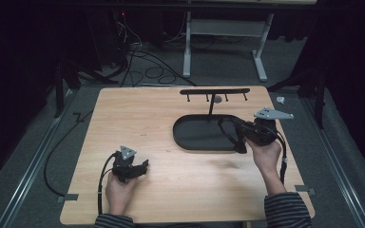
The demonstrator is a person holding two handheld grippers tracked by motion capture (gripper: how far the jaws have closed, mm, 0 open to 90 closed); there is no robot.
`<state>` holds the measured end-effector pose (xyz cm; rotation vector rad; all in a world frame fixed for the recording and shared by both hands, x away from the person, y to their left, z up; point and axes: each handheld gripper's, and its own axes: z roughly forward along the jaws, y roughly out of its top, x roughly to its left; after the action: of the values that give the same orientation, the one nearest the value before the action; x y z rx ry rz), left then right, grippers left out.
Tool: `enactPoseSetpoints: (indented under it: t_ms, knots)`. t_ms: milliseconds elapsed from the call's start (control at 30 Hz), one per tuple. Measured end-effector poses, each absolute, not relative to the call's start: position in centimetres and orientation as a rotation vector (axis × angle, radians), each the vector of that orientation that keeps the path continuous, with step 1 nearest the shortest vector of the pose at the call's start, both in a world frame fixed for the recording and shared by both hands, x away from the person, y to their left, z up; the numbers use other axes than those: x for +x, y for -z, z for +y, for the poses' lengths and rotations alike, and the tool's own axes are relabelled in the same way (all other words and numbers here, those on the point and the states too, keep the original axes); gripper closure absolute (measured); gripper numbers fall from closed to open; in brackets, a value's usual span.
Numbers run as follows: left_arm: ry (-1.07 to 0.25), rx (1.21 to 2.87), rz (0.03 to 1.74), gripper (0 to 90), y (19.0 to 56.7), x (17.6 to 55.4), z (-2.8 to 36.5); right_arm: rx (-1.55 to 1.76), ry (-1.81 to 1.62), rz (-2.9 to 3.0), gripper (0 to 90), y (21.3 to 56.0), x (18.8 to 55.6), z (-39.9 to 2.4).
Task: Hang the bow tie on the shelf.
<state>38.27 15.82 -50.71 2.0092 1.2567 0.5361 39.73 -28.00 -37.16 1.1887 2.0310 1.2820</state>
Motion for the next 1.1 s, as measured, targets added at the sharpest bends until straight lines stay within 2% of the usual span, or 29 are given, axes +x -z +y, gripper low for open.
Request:
enactPoseSetpoints:
  t_ms: [1100]
  knots:
    - [-0.535,2.010,1.256,27.7,50.7,38.3,15.8,1.216,-1.281,1.981,87.5,34.4,43.7,-27.3]
